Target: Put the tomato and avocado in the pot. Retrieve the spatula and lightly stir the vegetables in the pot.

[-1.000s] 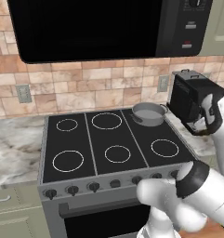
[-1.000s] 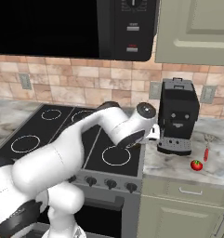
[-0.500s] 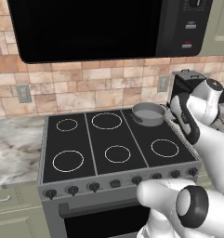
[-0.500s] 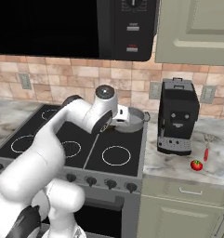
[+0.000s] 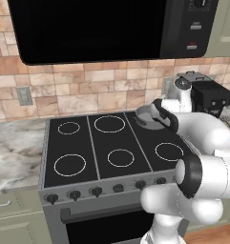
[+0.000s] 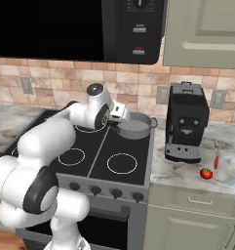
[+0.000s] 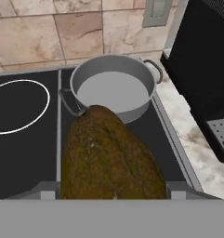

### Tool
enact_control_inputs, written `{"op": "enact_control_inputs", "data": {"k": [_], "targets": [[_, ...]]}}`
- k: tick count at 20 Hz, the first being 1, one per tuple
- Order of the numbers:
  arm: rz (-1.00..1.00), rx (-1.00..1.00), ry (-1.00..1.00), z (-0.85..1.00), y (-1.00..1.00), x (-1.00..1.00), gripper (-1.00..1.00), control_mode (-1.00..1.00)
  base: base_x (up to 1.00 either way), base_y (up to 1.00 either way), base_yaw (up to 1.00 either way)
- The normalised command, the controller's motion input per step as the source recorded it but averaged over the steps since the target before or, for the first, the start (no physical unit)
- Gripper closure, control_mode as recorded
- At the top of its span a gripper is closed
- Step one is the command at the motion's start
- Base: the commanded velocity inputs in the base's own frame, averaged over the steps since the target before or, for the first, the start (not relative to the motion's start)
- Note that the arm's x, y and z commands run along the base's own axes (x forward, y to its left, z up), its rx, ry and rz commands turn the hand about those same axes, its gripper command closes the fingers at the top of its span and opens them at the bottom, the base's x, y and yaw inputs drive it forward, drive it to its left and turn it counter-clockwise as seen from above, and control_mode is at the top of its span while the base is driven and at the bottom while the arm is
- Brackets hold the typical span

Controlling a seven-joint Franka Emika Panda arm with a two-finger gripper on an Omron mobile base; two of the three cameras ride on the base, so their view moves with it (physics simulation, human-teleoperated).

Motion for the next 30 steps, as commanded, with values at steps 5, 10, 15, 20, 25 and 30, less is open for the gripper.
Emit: {"op": "enact_control_inputs", "data": {"k": [5,10,15,20,25,30], "targets": [[-0.02,0.00,0.00,-0.17,0.01,0.12,1.00,-1.00,0.00,0.00,0.00],[0.02,0.00,0.04,-0.21,-0.14,0.08,1.00,-1.00,0.00,0.00,0.00],[0.08,0.00,0.15,-0.01,-0.13,0.40,1.00,-1.00,0.00,0.00,0.00],[0.12,0.00,0.24,0.00,-0.18,0.50,1.00,-1.00,0.00,0.00,0.00],[0.10,0.00,0.13,-0.13,-0.15,0.19,1.00,-1.00,0.00,0.00,0.00],[0.06,0.00,0.03,-0.43,-0.04,0.14,1.00,-1.00,0.00,0.00,0.00]]}}
